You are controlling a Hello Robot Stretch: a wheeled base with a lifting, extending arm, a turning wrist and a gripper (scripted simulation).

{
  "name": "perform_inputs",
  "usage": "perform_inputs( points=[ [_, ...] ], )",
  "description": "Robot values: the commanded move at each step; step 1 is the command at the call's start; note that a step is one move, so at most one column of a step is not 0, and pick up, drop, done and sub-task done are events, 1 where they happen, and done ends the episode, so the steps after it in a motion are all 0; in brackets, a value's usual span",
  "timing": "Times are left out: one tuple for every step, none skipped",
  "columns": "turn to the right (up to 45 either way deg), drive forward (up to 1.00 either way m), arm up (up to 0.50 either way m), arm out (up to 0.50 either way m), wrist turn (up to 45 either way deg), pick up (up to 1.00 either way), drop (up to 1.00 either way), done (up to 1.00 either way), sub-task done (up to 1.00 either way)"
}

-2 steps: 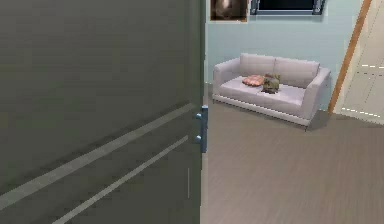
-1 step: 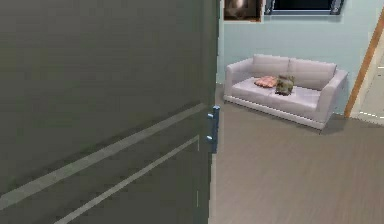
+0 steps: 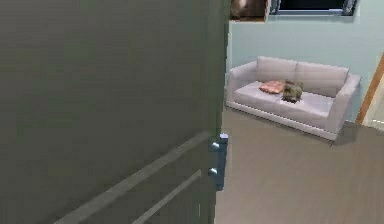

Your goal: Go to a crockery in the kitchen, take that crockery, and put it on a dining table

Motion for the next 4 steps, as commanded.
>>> perform_inputs(
  points=[
    [45.0,0.0,0.0,0.0,0.0,0.0,0.0,0.0,0.0],
    [45.0,0.0,0.0,0.0,0.0,0.0,0.0,0.0,0.0],
    [45.0,0.0,0.0,0.0,0.0,0.0,0.0,0.0,0.0],
    [9.0,0.0,0.0,0.0,0.0,0.0,0.0,0.0,0.0]
  ],
)
